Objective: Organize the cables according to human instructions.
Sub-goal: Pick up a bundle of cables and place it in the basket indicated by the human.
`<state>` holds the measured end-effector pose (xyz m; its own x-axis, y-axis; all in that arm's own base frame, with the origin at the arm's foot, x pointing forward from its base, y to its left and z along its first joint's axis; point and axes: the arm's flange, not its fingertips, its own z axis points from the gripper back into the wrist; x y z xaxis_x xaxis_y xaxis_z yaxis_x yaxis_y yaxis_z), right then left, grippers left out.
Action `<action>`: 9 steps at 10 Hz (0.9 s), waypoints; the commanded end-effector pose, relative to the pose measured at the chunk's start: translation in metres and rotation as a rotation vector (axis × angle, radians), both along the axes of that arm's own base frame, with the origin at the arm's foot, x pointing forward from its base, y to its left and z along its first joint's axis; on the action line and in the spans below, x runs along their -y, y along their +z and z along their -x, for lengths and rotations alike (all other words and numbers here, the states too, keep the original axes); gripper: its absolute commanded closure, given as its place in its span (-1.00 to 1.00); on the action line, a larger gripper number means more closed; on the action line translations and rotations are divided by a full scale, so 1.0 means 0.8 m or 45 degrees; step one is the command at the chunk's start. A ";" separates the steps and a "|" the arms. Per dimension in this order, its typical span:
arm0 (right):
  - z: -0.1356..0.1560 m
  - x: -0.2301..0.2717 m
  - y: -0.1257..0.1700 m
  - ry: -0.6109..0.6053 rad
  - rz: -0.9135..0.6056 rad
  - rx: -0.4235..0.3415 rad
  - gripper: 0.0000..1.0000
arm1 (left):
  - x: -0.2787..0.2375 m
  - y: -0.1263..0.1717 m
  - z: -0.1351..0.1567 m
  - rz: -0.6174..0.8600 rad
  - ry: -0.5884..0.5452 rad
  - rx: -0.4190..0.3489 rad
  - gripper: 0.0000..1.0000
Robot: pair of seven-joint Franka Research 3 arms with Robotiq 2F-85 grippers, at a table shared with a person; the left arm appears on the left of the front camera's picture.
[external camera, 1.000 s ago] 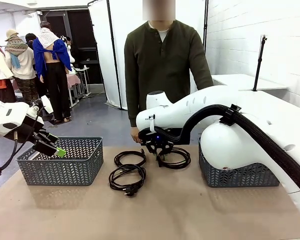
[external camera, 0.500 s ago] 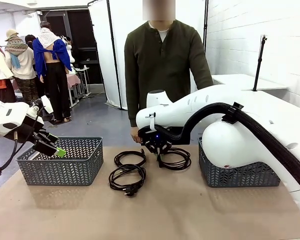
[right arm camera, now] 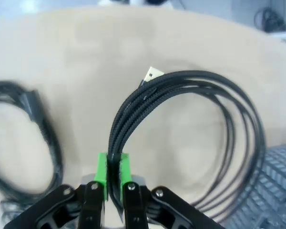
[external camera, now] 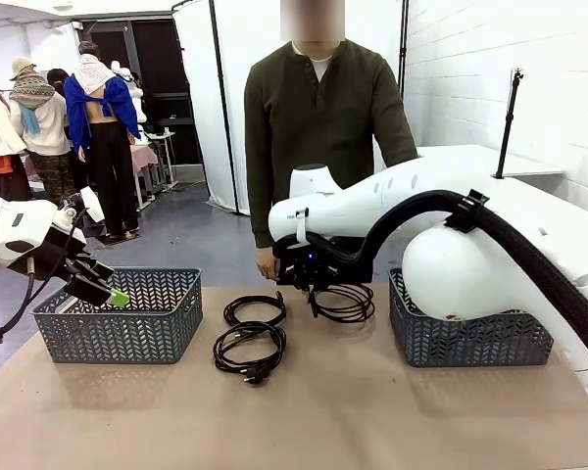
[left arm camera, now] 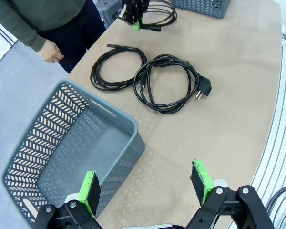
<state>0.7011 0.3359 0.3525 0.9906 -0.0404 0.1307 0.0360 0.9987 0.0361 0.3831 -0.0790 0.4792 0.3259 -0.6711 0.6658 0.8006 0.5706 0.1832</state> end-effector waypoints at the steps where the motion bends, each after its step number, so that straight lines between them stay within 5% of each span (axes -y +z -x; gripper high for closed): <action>1: 0.043 0.005 0.044 0.220 -0.006 -0.023 1.00 | -0.004 -0.003 -0.003 0.006 -0.009 0.001 -1.00; 5: 0.125 0.014 0.122 0.803 0.056 -0.059 1.00 | -0.004 -0.003 -0.003 0.006 -0.009 0.001 -1.00; 9: 0.169 0.048 0.149 1.290 0.149 -0.074 1.00 | -0.004 -0.003 -0.003 0.006 -0.009 0.001 -1.00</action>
<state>0.5767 0.3148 0.4767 0.6244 0.7808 0.0223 -0.7805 0.6248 -0.0204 0.3830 -0.0791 0.4793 0.3256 -0.6713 0.6659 0.8006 0.5704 0.1836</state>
